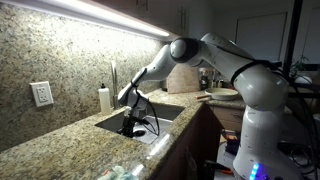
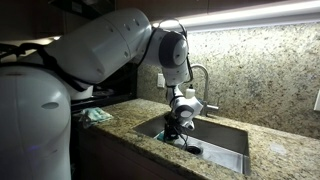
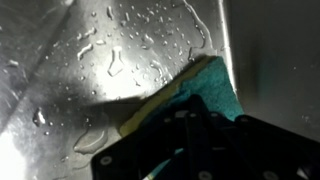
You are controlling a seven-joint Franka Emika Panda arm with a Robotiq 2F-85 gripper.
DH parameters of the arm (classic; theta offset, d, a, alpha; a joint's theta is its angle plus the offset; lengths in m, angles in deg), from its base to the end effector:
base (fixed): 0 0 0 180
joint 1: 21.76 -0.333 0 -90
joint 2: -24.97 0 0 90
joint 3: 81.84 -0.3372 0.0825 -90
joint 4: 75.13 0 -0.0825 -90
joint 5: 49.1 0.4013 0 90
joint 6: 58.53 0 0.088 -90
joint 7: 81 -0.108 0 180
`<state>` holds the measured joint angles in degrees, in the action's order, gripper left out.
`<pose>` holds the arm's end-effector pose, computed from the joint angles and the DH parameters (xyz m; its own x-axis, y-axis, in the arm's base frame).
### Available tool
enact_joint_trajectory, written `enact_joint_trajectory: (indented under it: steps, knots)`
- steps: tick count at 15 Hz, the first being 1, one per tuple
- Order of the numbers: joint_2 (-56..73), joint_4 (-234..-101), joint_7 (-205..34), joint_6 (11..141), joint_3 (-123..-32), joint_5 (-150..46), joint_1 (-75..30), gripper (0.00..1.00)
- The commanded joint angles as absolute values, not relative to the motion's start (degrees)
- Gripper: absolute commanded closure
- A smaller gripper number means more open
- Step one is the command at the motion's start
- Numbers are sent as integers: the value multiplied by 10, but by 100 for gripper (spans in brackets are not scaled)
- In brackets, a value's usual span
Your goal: Push the faucet to the left, use the sponge in the sink to wipe the sink
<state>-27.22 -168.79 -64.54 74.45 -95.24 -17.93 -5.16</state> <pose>0.6792 -0.0414 0.0806 0.9612 -0.2037 -0.1858 -0.2722 -0.8084 -0.5220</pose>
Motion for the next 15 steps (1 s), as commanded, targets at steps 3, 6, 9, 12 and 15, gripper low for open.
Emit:
enact_joint_trajectory:
  steps: [3,6,9,12,15]
  knots:
    - [-254,-1769,-657,767,-913,-160,-48,100]
    - [-241,-1785,-669,773,-885,-151,-46,100]
    - [-231,-1795,-682,774,-855,-155,-42,100]
    - [-227,-1793,-693,781,-826,-159,-38,100]
    - [-232,-1778,-705,782,-798,-164,-27,100]
